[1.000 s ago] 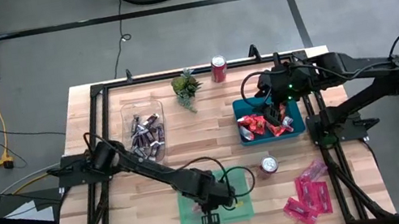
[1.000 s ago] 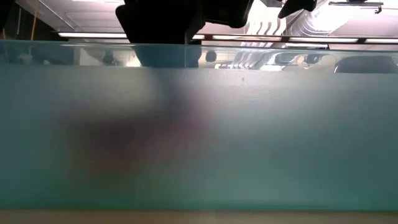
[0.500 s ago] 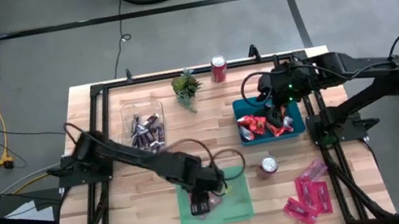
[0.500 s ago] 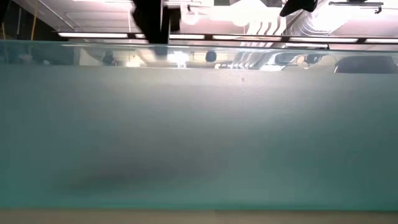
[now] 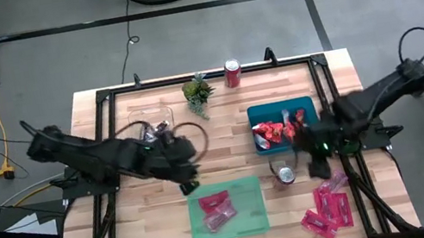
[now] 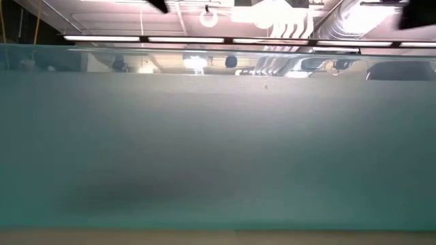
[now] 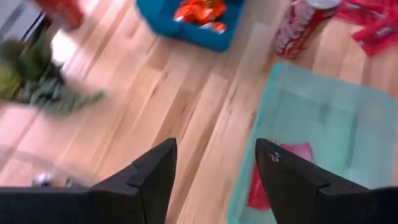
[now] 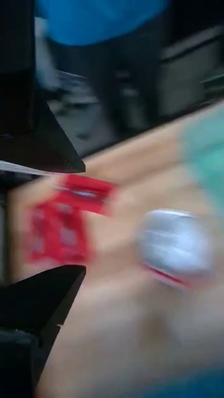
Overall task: Sort candy
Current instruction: Put the red candy into the green bin
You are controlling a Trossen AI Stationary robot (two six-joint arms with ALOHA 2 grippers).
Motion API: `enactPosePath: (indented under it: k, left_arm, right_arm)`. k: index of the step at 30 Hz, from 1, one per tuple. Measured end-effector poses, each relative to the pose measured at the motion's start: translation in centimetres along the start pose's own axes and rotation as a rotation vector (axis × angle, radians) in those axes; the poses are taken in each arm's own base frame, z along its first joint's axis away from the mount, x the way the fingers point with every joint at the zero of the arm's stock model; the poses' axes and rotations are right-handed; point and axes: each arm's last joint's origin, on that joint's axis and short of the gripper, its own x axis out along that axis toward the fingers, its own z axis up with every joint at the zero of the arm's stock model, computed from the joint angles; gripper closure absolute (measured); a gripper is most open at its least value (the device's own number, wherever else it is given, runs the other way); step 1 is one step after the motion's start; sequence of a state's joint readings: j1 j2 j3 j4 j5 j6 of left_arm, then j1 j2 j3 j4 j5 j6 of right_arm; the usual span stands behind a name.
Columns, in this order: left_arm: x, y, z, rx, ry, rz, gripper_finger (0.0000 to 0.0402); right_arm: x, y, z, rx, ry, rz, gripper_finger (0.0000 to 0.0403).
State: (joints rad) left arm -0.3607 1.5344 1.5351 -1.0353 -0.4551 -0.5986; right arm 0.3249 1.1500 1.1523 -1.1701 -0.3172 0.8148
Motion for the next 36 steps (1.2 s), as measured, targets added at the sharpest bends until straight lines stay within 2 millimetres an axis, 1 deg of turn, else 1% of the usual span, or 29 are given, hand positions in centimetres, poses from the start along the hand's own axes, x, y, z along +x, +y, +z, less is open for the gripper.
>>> enactPosePath:
  k: [2,4,8,11,13,19,24,33,36]
  left_arm:
    - [-0.8,1.2,-1.1,-0.050,-0.004,-0.003,0.0195]
    - [-1.6,2.4,-2.1,-0.089,-0.026,-0.017,0.0195]
    - [-2.7,4.1,-3.5,-0.131,-0.098,-0.034,0.0195]
    - [-3.3,5.0,-4.0,-0.155,-0.162,-0.012,0.0195]
    - [-3.4,5.3,-4.2,-0.164,-0.189,0.003,0.0195]
    - [-3.4,5.4,-4.4,-0.163,-0.197,0.017,0.0195]
    - [-3.4,5.4,-4.4,-0.128,-0.187,0.008,0.0195]
    - [-3.4,5.4,-4.4,-0.134,-0.187,0.006,0.0195]
    - [-3.4,5.4,-4.4,-0.134,-0.187,0.006,0.0195]
  right_arm:
    - [1.9,0.5,-1.6,0.013,0.118,0.020,0.0153]
    - [3.4,0.9,-3.1,0.027,0.192,0.035,0.0153]
    - [5.7,1.7,-5.3,0.074,0.245,0.023,0.0153]
    - [7.8,1.7,-6.6,0.110,0.270,-0.030,0.0153]
    - [9.2,1.5,-7.1,0.127,0.255,-0.082,0.0153]
    - [13.0,0.9,-8.0,0.090,0.131,-0.288,0.0153]
    - [15.7,0.6,-8.3,0.016,0.145,-0.404,0.0153]
    - [19.3,0.4,-8.8,0.019,0.210,-0.486,0.0153]
    - [20.0,0.4,-8.7,0.028,0.230,-0.498,0.0169]
